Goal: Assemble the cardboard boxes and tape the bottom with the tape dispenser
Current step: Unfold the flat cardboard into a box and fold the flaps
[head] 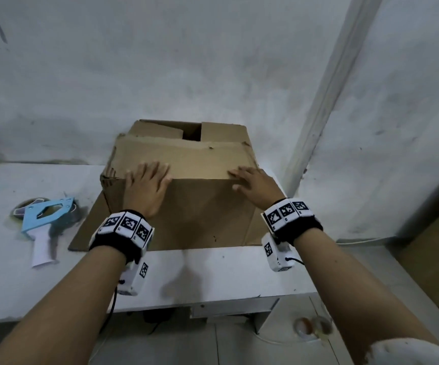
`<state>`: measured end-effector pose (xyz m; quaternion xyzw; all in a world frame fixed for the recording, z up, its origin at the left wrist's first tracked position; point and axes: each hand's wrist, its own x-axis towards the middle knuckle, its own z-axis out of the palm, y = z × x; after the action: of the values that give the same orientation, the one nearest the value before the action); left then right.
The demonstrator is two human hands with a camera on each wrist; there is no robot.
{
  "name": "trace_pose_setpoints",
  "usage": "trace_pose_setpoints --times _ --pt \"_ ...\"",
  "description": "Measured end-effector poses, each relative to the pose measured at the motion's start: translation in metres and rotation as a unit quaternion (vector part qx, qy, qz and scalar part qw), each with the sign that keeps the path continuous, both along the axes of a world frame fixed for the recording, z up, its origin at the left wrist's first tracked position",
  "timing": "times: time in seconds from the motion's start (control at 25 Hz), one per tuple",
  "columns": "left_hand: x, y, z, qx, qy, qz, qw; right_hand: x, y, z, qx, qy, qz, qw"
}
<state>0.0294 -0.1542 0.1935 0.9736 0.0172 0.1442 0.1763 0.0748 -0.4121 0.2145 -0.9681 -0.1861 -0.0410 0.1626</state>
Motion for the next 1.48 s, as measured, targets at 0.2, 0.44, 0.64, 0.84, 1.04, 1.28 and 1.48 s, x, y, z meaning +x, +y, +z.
trace_pose_setpoints --times 0.2,0.44,0.64,0.84,1.04,1.28,1.48 --pt "0.009 -0.020 -0.022 0.008 -0.060 0.092 0.994 0.049 -0.049 0.012 0.214 -0.008 0.002 0.977" --pt "0.034 -0.070 -0.026 -0.045 -0.120 0.249 0.960 0.178 -0.085 -0.010 0.345 0.135 0.024 0.929" --pt "0.064 -0.134 -0.008 -0.079 -0.047 0.352 0.932 0.248 -0.066 -0.010 0.375 0.247 0.083 0.890" --pt "0.083 -0.189 -0.013 0.058 -0.037 0.217 0.974 0.290 -0.053 0.000 0.416 0.267 0.043 0.868" --pt "0.072 -0.179 -0.008 0.045 -0.045 0.173 0.983 0.309 -0.052 -0.011 0.420 0.304 0.064 0.853" --pt "0.073 -0.169 0.011 0.022 0.117 0.237 0.964 0.311 -0.059 -0.007 0.365 0.316 0.145 0.864" --pt "0.078 -0.177 0.014 0.035 0.119 0.261 0.957 0.283 -0.048 -0.005 0.557 0.262 0.137 0.776"
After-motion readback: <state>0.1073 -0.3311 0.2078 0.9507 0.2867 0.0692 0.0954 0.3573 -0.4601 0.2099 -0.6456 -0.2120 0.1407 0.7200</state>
